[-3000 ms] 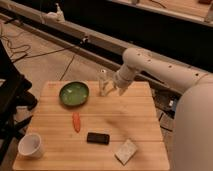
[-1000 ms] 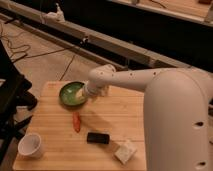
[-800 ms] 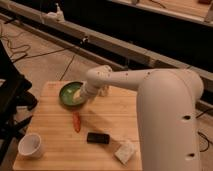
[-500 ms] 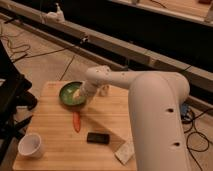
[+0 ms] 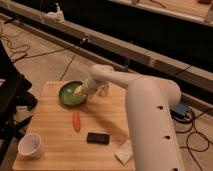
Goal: Pick up the ceramic bowl
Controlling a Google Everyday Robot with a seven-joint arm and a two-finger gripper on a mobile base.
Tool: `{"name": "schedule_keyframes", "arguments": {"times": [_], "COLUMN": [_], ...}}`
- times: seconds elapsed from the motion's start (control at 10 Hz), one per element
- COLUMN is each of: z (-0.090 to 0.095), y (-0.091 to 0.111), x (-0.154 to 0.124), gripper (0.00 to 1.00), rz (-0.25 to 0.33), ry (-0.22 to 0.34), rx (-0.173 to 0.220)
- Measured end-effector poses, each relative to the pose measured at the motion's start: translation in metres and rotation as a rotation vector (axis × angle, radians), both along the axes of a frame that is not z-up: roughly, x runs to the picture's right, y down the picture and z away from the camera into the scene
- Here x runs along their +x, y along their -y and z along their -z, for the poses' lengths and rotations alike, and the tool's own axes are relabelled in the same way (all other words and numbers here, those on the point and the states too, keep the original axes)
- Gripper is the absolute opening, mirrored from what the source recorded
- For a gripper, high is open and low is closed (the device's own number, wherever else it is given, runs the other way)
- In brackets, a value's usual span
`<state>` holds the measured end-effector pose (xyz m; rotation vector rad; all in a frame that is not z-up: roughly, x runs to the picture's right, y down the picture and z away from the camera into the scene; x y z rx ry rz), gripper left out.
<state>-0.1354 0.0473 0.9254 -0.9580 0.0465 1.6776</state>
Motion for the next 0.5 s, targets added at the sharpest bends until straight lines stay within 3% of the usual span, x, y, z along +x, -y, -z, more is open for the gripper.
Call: {"name": "schedule_keyframes", "arguments": {"times": [0.5], "z": [-0.016], "y": [-0.021], "x": [0.006], "gripper": [0.12], "rz": [-0.025], "ry": [0.06], "rx": [-0.042]}}
